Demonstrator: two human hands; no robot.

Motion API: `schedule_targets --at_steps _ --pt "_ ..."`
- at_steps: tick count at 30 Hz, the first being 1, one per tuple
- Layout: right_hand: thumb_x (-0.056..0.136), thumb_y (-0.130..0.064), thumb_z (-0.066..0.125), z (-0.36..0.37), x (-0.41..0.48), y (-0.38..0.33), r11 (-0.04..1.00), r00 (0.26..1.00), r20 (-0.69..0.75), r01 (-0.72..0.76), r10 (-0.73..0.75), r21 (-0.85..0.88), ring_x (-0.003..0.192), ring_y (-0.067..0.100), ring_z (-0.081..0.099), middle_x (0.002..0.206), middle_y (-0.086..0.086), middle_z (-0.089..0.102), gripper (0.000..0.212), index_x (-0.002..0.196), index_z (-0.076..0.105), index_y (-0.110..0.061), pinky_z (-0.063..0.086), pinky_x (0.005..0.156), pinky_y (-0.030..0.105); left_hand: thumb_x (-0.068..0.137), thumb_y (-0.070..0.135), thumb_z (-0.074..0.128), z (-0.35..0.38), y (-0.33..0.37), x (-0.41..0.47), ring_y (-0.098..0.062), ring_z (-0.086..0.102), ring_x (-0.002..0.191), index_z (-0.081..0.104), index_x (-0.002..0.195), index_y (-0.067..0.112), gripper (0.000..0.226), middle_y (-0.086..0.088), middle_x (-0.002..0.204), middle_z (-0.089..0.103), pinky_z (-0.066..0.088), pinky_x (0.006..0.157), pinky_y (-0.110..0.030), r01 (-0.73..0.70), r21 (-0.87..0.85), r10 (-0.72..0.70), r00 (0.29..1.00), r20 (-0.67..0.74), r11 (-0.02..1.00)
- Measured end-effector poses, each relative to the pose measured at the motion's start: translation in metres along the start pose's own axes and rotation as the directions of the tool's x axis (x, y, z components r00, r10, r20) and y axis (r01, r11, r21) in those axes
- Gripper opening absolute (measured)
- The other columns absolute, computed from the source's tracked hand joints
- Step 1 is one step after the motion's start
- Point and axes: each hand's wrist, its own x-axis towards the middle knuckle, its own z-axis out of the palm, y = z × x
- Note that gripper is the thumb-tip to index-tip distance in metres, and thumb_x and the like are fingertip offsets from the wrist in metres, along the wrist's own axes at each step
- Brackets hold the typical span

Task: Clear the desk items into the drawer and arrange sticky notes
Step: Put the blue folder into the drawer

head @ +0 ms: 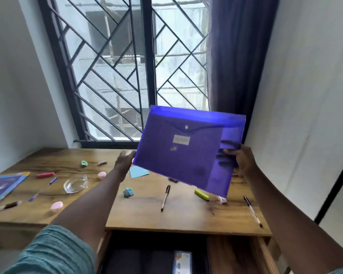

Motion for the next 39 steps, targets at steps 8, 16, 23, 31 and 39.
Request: schedule_targets --at_steps 8,16,23,31,39 --pt "0.089 0.014 0.040 -0.005 -0.070 0.062 0.981 0.976 0.094 -0.193 0.195 -0.031 0.053 0.017 0.070 0.064 0.003 0.073 0.035 0.100 0.061 -0.013 0.056 0.045 0.027 0.095 0.020 0.054 -0.060 -0.085 -0.048 -0.018 0.052 0.094 0.062 0.114 -0.003 0.031 -0.011 0.107 0.061 0.039 0.069 -0.028 0.098 -0.028 -0.094 0.990 0.108 0.995" --pt "0.083 0.013 0.050 -0.030 -0.158 0.163 0.918 0.919 0.032 -0.395 0.394 0.042 0.062 0.023 0.071 0.077 0.011 0.073 0.034 0.109 0.062 -0.006 0.059 0.057 0.033 0.087 0.011 0.066 -0.087 -0.169 -0.123 -0.021 0.060 0.101 0.062 0.119 -0.006 0.037 -0.021 0.121 0.063 0.040 0.083 -0.027 0.204 0.116 -0.216 0.972 0.097 0.972" --pt "0.067 0.007 0.064 -0.041 -0.234 0.222 0.843 0.847 -0.002 -0.530 0.532 0.091 0.063 0.025 0.071 0.078 0.015 0.073 0.040 0.107 0.060 0.002 0.059 0.057 0.036 0.089 0.015 0.063 -0.098 -0.235 -0.199 -0.031 0.059 0.113 0.064 0.118 -0.001 0.033 -0.018 0.122 0.064 0.044 0.093 -0.032 0.274 0.306 -0.297 0.954 0.031 0.912" --pt "0.079 0.014 0.060 -0.052 -0.260 0.278 0.793 0.781 -0.153 -0.608 0.606 0.034 0.047 0.017 0.067 0.061 0.011 0.071 0.014 0.087 0.059 0.003 0.056 0.045 0.025 0.090 0.012 0.060 -0.087 -0.283 -0.245 -0.033 0.061 0.099 0.065 0.115 -0.003 0.029 -0.019 0.108 0.068 0.046 0.084 -0.034 0.441 0.264 -0.439 0.896 -0.068 0.858" --pt "0.023 -0.004 0.092 -0.038 -0.232 0.290 0.637 0.795 -0.057 -0.525 0.604 -0.564 0.131 0.035 0.041 0.145 0.020 0.036 0.154 0.150 0.007 -0.013 0.045 0.100 0.050 0.091 0.009 0.058 -0.072 -0.286 -0.227 -0.033 0.061 0.098 0.064 0.114 -0.005 0.027 -0.019 0.106 0.067 0.047 0.085 -0.036 0.507 0.179 -0.490 0.862 -0.134 0.843"
